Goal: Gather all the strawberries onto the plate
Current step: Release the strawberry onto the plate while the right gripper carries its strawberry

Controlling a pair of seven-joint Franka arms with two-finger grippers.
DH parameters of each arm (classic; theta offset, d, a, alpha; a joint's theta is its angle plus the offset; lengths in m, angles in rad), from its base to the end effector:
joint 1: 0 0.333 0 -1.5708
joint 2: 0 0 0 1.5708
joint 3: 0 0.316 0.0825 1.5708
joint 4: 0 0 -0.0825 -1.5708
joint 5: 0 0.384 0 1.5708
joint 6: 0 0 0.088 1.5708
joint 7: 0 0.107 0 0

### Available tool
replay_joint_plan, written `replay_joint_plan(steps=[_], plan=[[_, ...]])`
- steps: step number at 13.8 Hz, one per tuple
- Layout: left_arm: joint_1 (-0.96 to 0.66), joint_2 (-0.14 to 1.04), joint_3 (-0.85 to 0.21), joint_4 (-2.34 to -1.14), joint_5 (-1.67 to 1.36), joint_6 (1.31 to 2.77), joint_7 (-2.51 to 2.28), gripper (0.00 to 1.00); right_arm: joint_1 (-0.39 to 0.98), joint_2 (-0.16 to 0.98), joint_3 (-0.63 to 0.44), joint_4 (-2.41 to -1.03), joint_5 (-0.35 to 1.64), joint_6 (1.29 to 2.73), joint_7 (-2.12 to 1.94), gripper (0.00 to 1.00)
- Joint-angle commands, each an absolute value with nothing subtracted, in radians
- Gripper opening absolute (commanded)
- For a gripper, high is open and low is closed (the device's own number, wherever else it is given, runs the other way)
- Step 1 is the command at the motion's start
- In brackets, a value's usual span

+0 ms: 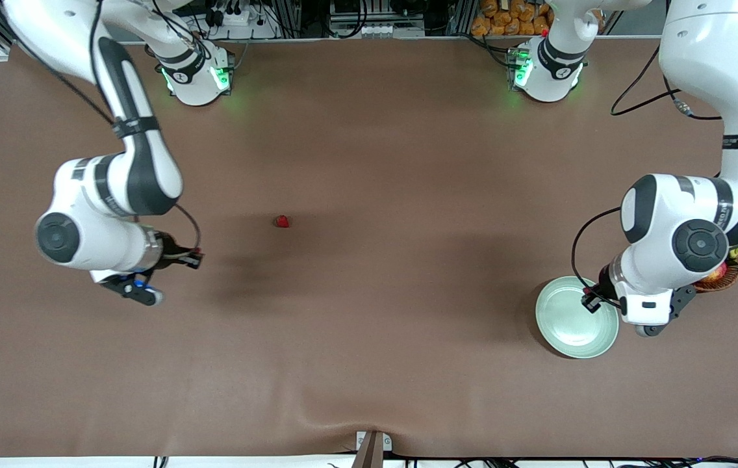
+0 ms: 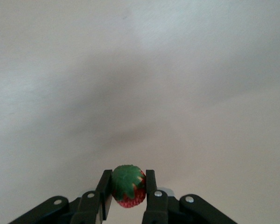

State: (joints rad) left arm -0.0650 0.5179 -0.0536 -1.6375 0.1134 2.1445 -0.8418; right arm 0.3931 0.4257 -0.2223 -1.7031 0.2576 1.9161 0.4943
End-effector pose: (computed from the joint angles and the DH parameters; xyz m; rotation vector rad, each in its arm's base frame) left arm 0.6771 -0.0715 0.3162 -2.9063 -1.0085 -0.0354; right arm 0.6247 0.1390 0.3365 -2.9845 0.6444 0.3571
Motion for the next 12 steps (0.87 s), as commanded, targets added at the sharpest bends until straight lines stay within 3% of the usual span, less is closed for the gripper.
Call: replay_joint_plan(steps=[1, 7, 12], plan=[[-0.054, 0.538, -0.069, -1.664, 0.138, 2.189, -0.709, 0.0, 0.469, 0.414, -0.23, -1.687, 0.301, 1.907, 0.63, 0.17], [-0.029, 0.693, -0.06, -1.549, 0.138, 2.191, -0.353, 0.0, 0.616, 0.431, -0.229, -1.629, 0.307, 1.925, 0.918, 0.16], [-0.012, 0.761, -0.046, -1.505, 0.176, 2.209, -0.114, 0.0, 0.724, 0.497, -0.219, -1.624, 0.353, 2.078, 1.077, 0.16]])
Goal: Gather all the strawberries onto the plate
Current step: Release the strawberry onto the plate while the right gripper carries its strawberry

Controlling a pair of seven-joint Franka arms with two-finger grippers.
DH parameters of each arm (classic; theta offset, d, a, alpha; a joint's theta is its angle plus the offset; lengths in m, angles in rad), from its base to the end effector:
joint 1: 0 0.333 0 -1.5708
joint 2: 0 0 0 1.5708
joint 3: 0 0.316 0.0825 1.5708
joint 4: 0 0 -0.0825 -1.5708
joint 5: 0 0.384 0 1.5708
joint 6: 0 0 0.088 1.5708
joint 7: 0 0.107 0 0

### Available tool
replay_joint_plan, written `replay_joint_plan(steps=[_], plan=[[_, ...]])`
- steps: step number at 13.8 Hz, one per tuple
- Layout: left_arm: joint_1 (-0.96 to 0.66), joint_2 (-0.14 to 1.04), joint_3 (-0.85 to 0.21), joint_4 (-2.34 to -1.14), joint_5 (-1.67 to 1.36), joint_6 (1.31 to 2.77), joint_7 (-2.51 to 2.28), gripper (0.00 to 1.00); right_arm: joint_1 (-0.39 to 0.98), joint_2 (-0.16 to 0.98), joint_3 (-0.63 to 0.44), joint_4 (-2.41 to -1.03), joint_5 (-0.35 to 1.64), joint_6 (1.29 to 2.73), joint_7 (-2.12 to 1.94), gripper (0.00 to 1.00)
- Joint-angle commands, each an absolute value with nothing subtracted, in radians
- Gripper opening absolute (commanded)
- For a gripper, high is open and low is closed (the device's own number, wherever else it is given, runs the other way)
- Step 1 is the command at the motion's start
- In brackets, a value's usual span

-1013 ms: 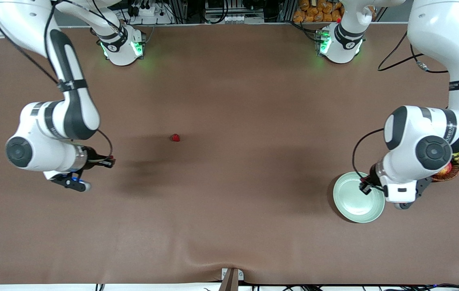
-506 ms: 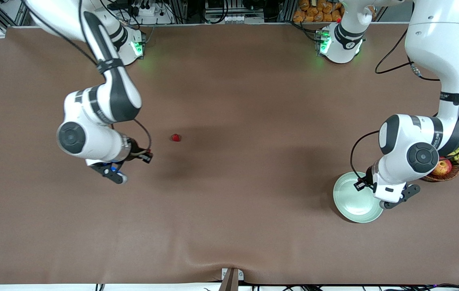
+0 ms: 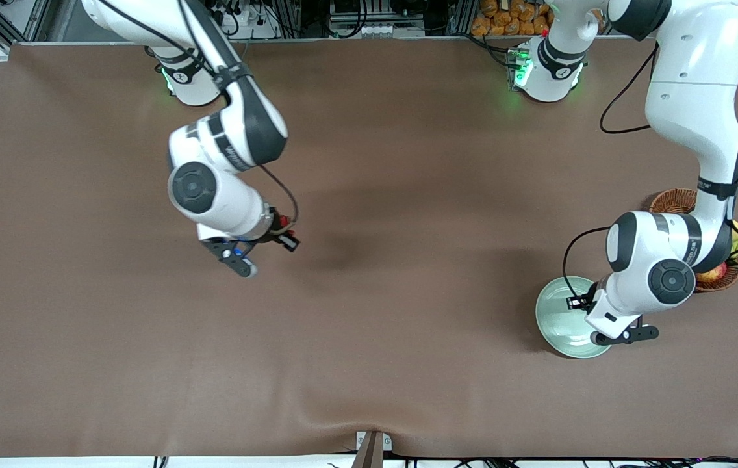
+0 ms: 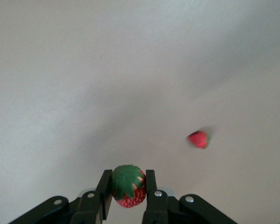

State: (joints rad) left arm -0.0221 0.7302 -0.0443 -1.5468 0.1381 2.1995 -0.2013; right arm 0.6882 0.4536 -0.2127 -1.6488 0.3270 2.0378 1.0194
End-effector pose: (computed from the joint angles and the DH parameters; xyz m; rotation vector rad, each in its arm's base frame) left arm 0.6967 -0.0372 0.2140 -3.0507 -0.0908 0.0991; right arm 0.5777 0.3354 0.3517 -2.8486 1.0091 0.2561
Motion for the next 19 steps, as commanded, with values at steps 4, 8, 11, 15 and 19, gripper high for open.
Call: replay_joint_plan(steps=[4, 8, 11, 15, 19], plan=[[-0.015, 0.782, -0.046, -1.5, 0.178, 2.233, -0.092, 0.12, 0.793, 0.58, -0.219, -1.623, 0.354, 2.204, 1.164, 0.16], [-0.005, 0.747, -0.048, -1.506, 0.202, 2.233, -0.023, 1.0, 0.848, 0.664, -0.216, -1.609, 0.354, 2.282, 1.216, 0.16], [-0.009, 0.671, -0.054, -1.529, 0.204, 2.217, -0.012, 1.0, 0.877, 0.678, -0.212, -1.611, 0.351, 2.303, 1.218, 0.17], [-0.015, 0.497, -0.165, -1.658, 0.199, 2.145, -0.028, 1.0, 0.891, 0.699, -0.212, -1.618, 0.351, 2.304, 1.218, 0.22], [-0.017, 0.462, -0.34, -1.651, 0.189, 2.046, -0.174, 1.0, 0.9, 0.726, -0.212, -1.621, 0.351, 2.316, 1.218, 0.3]])
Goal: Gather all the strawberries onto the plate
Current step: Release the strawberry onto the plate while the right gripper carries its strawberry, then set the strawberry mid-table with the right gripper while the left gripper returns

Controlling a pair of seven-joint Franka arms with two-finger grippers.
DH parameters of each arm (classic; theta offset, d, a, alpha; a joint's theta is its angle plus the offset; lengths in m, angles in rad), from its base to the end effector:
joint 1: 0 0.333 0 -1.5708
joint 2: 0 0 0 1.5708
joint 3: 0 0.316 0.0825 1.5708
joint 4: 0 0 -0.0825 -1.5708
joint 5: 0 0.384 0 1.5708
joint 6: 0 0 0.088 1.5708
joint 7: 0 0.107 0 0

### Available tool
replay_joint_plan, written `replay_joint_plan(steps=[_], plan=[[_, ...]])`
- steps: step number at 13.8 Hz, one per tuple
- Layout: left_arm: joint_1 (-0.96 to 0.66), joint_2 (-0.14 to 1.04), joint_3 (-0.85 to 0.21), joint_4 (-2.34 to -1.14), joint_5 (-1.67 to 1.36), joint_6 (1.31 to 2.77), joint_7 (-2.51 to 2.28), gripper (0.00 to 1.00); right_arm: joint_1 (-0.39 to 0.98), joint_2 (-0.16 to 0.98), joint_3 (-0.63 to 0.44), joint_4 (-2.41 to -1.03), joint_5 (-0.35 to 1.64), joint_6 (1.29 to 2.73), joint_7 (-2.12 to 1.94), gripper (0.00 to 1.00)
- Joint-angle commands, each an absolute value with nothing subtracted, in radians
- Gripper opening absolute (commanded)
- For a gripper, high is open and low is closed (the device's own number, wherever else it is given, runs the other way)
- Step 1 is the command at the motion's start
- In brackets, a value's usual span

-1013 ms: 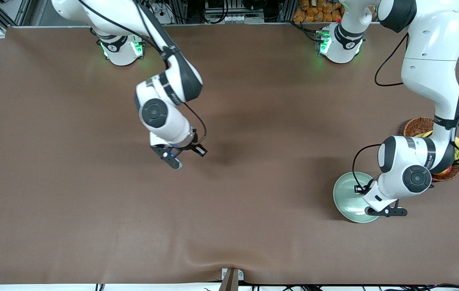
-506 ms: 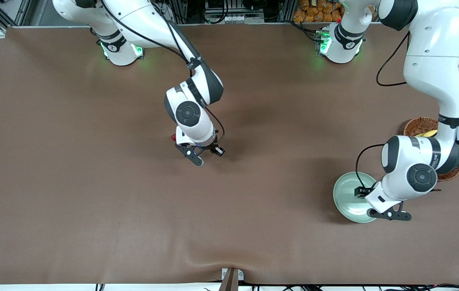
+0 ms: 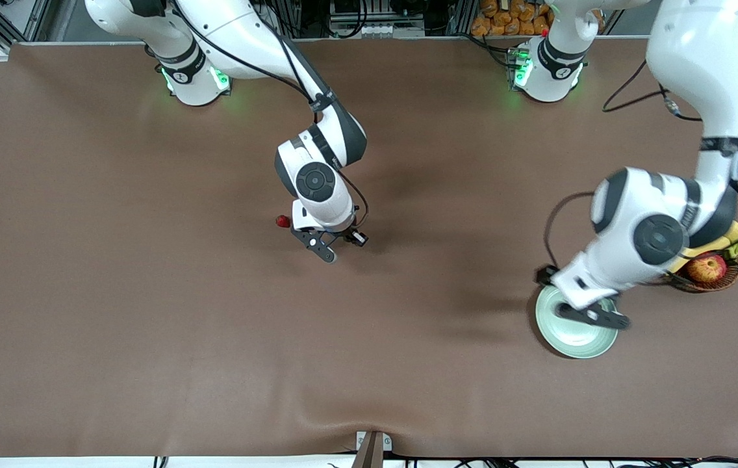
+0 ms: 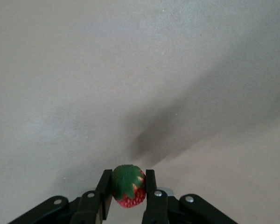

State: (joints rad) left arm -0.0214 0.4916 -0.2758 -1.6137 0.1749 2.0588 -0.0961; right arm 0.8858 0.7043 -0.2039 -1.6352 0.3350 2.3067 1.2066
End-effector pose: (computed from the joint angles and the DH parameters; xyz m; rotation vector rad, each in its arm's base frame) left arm 0.6567 -0.1673 0.3472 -3.0875 0.3972 0.0315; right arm 0.5187 0.4511 0.2110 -2.8893 1.0637 0.1518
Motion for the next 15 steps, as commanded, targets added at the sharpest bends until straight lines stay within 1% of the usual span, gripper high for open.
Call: replay_joint_plan(steps=[1, 3, 4, 5, 6, 8, 12, 15], plan=[[-0.021, 0.465, -0.377, -1.651, 0.19, 2.046, -0.249, 1.0, 0.903, 0.733, -0.212, -1.62, 0.351, 2.324, 1.218, 0.3], [-0.046, 0.471, -0.416, -1.649, 0.193, 2.046, -0.352, 1.0, 0.908, 0.744, -0.212, -1.62, 0.35, 2.338, 1.218, 0.3], [-0.067, 0.471, -0.417, -1.648, 0.193, 2.046, -0.376, 1.0, 0.911, 0.749, -0.212, -1.62, 0.35, 2.338, 1.218, 0.37], [-0.083, 0.472, -0.417, -1.646, 0.19, 2.046, -0.385, 1.0, 0.91, 0.749, -0.212, -1.62, 0.35, 2.335, 1.218, 0.76], [-0.086, 0.474, -0.417, -1.64, 0.189, 2.046, -0.387, 1.0, 0.907, 0.746, -0.212, -1.617, 0.351, 2.327, 1.218, 1.0], [-0.083, 0.474, -0.416, -1.638, 0.189, 2.046, -0.382, 1.0, 0.902, 0.733, -0.212, -1.611, 0.351, 2.31, 1.21, 1.0], [-0.058, 0.471, -0.413, -1.635, 0.192, 2.046, -0.362, 1.0, 0.85, 0.669, -0.218, -1.569, 0.348, 2.149, 1.193, 1.0], [0.006, 0.471, -0.411, -1.635, 0.198, 2.046, -0.289, 1.0, 0.796, 0.598, -0.218, -1.568, 0.344, 2.053, 1.139, 1.0]])
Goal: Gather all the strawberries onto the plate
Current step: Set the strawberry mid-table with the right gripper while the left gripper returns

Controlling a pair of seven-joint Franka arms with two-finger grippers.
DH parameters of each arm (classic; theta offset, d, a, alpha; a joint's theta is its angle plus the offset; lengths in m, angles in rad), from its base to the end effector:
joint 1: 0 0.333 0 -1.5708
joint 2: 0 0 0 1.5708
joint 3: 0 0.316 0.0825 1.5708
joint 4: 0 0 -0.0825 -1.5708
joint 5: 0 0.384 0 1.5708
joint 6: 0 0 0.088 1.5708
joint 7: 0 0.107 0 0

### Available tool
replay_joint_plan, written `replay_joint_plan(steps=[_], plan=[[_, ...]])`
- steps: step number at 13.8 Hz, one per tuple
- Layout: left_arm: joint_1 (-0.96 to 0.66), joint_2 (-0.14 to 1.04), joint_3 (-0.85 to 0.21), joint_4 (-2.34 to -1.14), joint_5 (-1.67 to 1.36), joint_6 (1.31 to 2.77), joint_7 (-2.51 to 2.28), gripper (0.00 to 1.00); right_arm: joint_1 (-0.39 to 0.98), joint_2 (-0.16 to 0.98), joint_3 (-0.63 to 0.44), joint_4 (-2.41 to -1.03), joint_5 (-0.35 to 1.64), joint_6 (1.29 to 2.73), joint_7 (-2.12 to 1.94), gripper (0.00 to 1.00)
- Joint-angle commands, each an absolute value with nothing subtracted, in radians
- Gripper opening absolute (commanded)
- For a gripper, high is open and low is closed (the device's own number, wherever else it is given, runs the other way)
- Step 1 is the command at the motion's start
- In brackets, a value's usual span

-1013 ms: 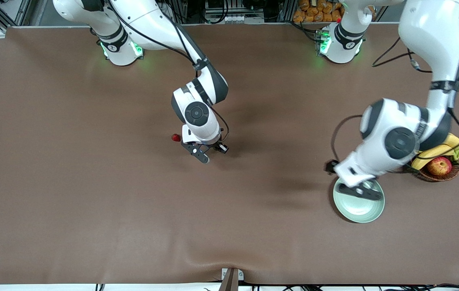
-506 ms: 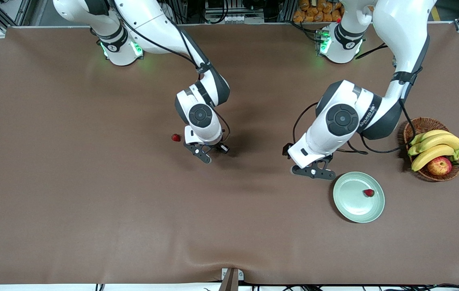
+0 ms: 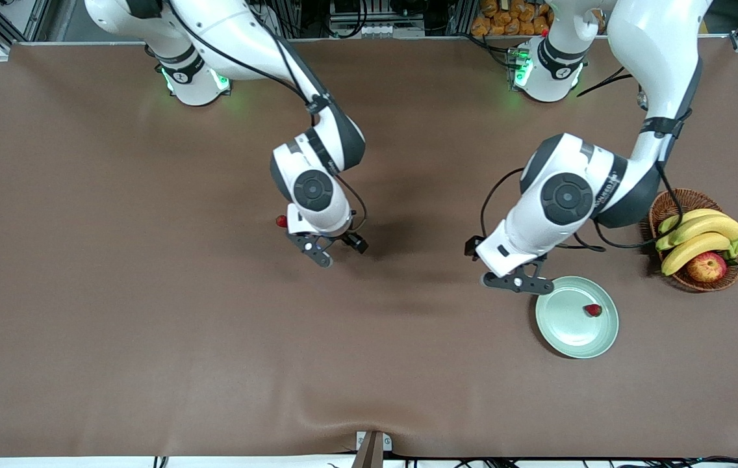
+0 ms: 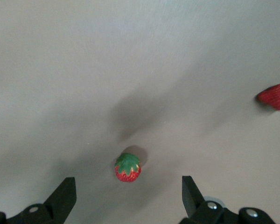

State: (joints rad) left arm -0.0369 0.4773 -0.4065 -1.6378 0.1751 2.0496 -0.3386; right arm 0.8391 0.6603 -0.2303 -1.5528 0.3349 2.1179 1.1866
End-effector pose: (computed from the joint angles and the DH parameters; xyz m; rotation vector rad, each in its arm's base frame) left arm 0.6224 -0.2496 0.3562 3.1147 -0.2326 -0.0508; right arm 0.5482 0.4285 0.2627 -2.9033 1.0956 0.2354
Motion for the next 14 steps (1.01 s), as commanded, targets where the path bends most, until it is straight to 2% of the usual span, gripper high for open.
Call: replay_joint_plan(steps=[1, 4, 7, 10, 14], plan=[[0.023, 0.474, -0.411, -1.637, 0.199, 2.048, -0.266, 1.0, 0.775, 0.58, -0.218, -1.568, 0.344, 2.007, 1.106, 1.0], [0.002, 0.476, -0.417, -1.635, 0.189, 2.049, -0.29, 1.0, 0.721, 0.534, -0.219, -1.6, 0.342, 1.941, 1.039, 1.0], [-0.112, 0.511, -0.416, -1.6, 0.193, 2.049, -0.473, 1.0, 0.669, 0.483, -0.219, -1.702, 0.342, 1.96, 0.918, 1.0], [-0.201, 0.544, -0.416, -1.583, 0.187, 2.049, -0.589, 1.0, 0.652, 0.427, -0.221, -1.863, 0.341, 2.095, 0.824, 1.0], [-0.267, 0.594, -0.416, -1.542, 0.189, 2.054, -0.679, 1.0, 0.629, 0.422, -0.222, -1.963, 0.337, 2.161, 0.724, 1.0]])
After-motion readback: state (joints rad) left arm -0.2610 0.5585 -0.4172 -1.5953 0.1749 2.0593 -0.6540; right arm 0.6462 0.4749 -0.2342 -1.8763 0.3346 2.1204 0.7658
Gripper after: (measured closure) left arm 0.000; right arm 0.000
